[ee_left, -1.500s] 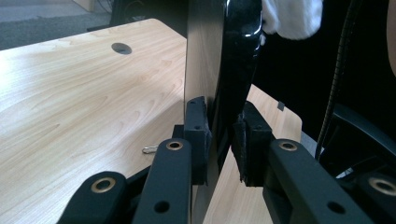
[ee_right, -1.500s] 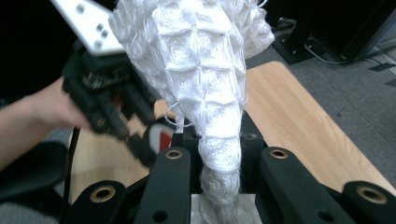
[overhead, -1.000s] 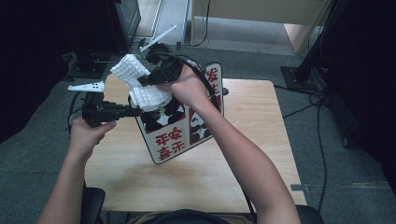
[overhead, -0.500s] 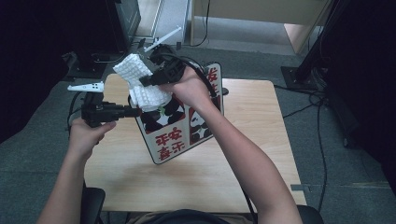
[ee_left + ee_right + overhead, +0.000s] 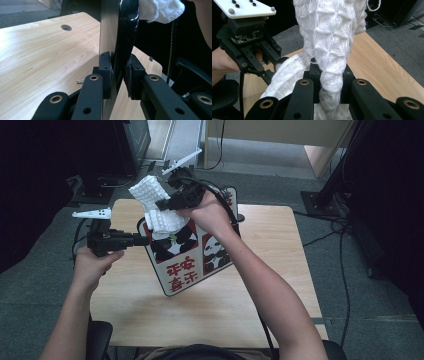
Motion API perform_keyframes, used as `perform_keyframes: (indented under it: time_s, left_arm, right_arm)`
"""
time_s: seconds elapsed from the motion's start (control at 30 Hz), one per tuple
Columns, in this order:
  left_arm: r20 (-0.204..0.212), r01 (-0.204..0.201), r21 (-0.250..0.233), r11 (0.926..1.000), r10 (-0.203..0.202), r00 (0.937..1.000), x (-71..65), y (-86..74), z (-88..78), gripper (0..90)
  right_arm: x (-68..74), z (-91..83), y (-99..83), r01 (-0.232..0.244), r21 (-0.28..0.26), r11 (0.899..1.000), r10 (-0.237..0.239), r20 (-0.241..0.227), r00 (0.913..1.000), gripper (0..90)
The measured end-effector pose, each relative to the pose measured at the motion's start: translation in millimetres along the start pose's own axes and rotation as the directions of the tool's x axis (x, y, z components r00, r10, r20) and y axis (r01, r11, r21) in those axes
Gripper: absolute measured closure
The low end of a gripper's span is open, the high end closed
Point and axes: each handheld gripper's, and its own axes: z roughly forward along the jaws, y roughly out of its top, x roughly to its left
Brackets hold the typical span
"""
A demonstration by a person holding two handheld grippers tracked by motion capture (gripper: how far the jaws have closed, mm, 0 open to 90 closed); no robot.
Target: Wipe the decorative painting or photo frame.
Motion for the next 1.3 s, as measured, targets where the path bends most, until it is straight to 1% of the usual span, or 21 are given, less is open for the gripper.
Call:
perform_keyframes:
  time_s: [0.07, 0.3, 0.5, 0.8, 0.9, 0.97, 1.03, 1.07, 1.1, 1.2, 1.3]
  left_arm:
    - [0.002, -0.001, 0.001, 1.0, 0.001, 1.0, 0.1, -0.1, -0.2, 77.4]
    - [0.011, -0.006, 0.004, 1.0, 0.006, 0.9999, 1.3, -0.3, -0.6, 77.4]
    - [0.012, -0.012, 0.003, 0.9999, 0.012, 0.9999, 0.7, -0.6, -0.6, 77.4]
    - [0.002, -0.009, 0.005, 0.9999, 0.009, 1.0, 1.1, -0.6, -0.7, 77.7]
    - [0.009, -0.014, 0.01, 0.9999, 0.014, 0.9999, 0.2, -0.3, 0.5, 77.8]
    - [0.008, -0.03, 0.013, 0.9995, 0.03, 0.9995, -1.3, 0.2, 0.9, 78.0]
    - [0.009, -0.03, 0.016, 0.9994, 0.03, 0.9995, -1.2, 0.1, 0.6, 78.0]
    - [0.009, -0.03, 0.016, 0.9994, 0.03, 0.9995, -1.2, 0.1, 0.6, 78.0]
    - [0.009, -0.026, 0.017, 0.9995, 0.026, 0.9996, -0.8, -0.2, 0.1, 78.1]
    - [0.008, -0.027, 0.017, 0.9995, 0.027, 0.9996, -0.8, -0.2, 0.0, 78.1]
    - [0.009, -0.026, 0.017, 0.9995, 0.026, 0.9996, -0.5, -0.3, -0.1, 78.1]
  right_arm:
    - [-1.6, -1.0, -0.6, 0.002, -0.001, 1.0, -0.002, -0.002, 1.0, 79.0]
    - [-8.6, -5.1, -4.3, -0.021, -0.007, 1.0, 0.021, -0.008, 0.9998, 79.0]
    - [-14.0, -9.6, -7.7, -0.024, -0.012, 1.0, 0.024, -0.003, 0.9997, 79.0]
    - [-21.4, -16.3, -12.8, -0.031, -0.01, 0.999, 0.031, -0.004, 0.9995, 78.7]
    - [-24.4, -20.1, -15.8, -0.028, 0.003, 1.0, 0.027, 0.018, 0.9995, 78.2]
    - [-23.7, -22.1, -14.7, -0.034, 0.015, 0.999, 0.034, 0.026, 0.9991, 79.6]
    - [-21.3, -23.2, -12.6, -0.034, 0.032, 0.999, 0.033, 0.036, 0.9988, 80.6]
    - [-21.3, -23.2, -12.6, -0.034, 0.032, 0.999, 0.033, 0.036, 0.9988, 80.6]
    - [-19.8, -22.8, -10.2, -0.019, 0.046, 0.999, 0.018, 0.042, 0.999, 80.7]
    - [-20.1, -22.5, -8.8, -0.017, 0.048, 0.999, 0.015, 0.045, 0.9989, 80.5]
    - [-25.8, -23.2, -7.0, -0.029, 0.045, 0.999, 0.027, 0.044, 0.9987, 80.3]
